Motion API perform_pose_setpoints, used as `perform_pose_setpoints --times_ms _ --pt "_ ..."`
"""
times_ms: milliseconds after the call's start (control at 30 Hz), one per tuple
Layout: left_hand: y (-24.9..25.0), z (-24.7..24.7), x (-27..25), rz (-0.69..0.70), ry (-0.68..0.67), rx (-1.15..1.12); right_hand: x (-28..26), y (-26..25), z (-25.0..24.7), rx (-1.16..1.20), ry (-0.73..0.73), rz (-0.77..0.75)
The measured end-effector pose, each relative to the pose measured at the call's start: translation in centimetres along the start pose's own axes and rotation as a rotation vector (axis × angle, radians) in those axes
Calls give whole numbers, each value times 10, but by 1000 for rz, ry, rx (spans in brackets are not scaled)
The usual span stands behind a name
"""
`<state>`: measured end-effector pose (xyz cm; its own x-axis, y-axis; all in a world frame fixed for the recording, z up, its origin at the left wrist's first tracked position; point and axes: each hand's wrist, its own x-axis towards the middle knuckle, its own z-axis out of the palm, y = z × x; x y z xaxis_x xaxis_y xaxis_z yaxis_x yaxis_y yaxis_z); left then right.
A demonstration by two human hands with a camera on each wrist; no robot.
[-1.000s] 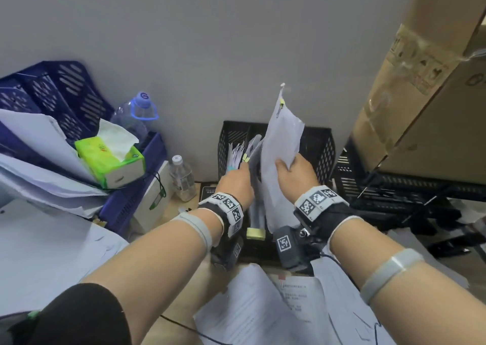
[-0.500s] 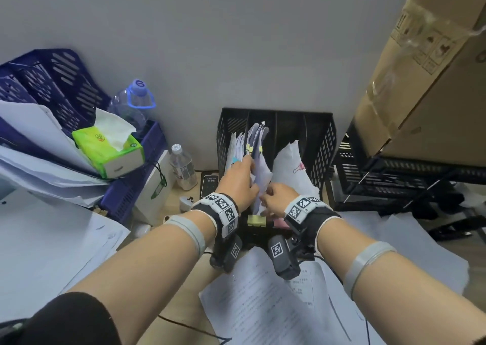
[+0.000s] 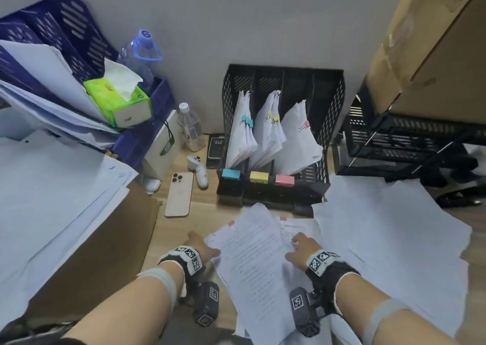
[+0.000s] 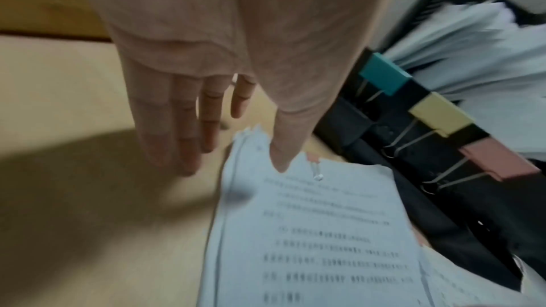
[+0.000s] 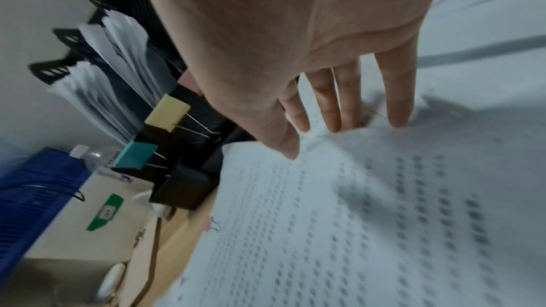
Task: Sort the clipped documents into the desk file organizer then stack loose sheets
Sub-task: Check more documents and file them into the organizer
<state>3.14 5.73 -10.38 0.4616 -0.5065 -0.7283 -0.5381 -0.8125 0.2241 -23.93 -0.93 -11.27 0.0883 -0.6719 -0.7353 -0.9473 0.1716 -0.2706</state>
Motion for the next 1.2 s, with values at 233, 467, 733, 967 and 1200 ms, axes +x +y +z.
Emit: perform_pose_setpoints --times_ms 233,467,733,967,1200 --pt "-19 42 -15 77 -55 -336 -8 4 25 78 -71 -85" --pt "-2 42 -36 195 -101 -436 -22 25 25 351 5 -89" --pt "43 38 -54 357 -222 -516 -56 50 -7 671 188 -99" --pt "65 40 -68 382 -376 -548 -75 56 -35 763 272 -115" --pt "111 22 -96 638 -174 -513 -81 31 -84 793 554 -161"
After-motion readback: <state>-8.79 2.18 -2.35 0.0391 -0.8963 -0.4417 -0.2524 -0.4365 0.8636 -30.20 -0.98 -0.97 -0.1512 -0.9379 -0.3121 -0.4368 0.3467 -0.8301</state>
